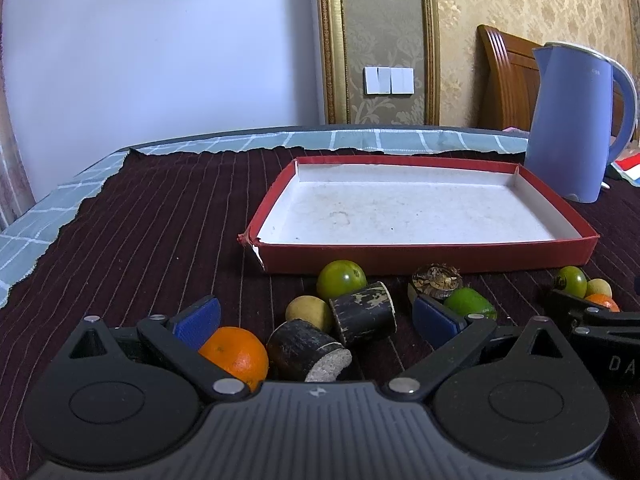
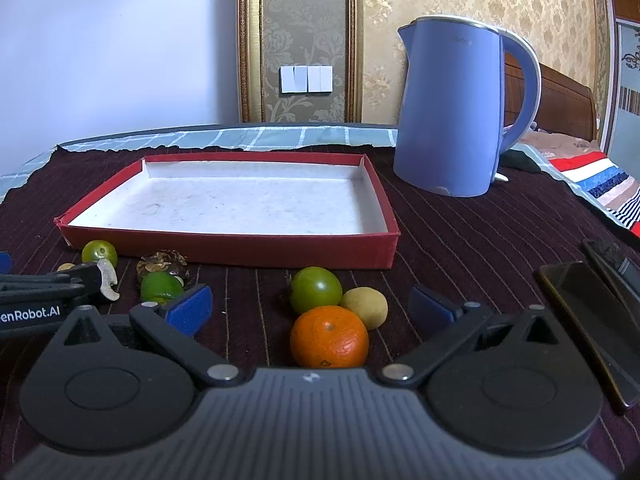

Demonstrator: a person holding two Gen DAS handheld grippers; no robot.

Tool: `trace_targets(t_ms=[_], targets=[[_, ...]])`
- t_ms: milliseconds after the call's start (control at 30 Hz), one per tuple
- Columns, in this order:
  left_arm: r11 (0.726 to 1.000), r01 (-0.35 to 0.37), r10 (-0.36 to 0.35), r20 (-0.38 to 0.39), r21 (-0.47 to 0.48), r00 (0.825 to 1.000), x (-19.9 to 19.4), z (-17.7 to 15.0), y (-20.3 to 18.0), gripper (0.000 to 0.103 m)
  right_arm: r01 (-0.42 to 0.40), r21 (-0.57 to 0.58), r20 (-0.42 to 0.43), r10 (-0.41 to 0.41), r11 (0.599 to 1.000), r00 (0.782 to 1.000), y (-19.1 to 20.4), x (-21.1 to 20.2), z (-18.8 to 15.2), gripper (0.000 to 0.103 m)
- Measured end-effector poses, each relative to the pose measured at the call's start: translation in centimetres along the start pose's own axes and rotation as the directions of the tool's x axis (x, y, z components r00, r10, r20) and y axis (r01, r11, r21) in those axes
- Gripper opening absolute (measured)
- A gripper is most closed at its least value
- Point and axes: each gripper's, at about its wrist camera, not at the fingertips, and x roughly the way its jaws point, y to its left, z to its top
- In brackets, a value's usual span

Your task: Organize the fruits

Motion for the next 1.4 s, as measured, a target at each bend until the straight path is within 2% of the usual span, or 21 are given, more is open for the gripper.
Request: trace_targets(t_ms=[700,867,933,1067,1167,1267,1400], targets=[[1.000,0.029,-0.029,-0.014,-0.010,0.999,0.0,-0.2,1.2,0.103,-0.010,-0.001,-0.008,0.010,1.000,1.000,-0.1,0.3,-0.1,0.103],[0.999,0.051,-0.051,0.015,0.014,0.999,-0.8,-1.0,2.2,0.103,-0.066,0.001,0.020,0.066,0.998,0.998,-0.7,-0.4,-0.4,0.103],[0.998,0.060,-0.061,0.016,0.018,0.998,-1.0,-1.6,2.9,0.103,-0.081,-0.007,0.033,0.081,0.997,0.996,-1.1,-0.8,-0.5,0.103],[0.996,0.091,-0.091,0.010,-0.005,0.996,-1.2,-2.4,4.7,0.103,-0.046,-0.058,0.038,0.048,0.997,0.998,-1.5,-1.3,-0.8,0.103],[0.995,0.100,-0.099,0.028,-0.011,0.995,-1.4,-2.6,5.5,0.103,-0.064,-0.090,0.029,0.067,0.994,0.997,-1.6,-1.3,-1.0,0.103],[0.994,0.106,-0.106,0.046,0.016,0.993,-1.7,-2.8,5.6,0.103,-0.073,-0.104,0.029,0.076,0.992,0.997,-1.7,-1.4,-1.3,0.103],[0.987,0.125,-0.133,0.084,0.097,0.988,-2.5,-3.4,5.4,0.103,-0.066,-0.123,0.022,0.069,0.990,0.997,-1.8,-1.5,-1.8,0.103]])
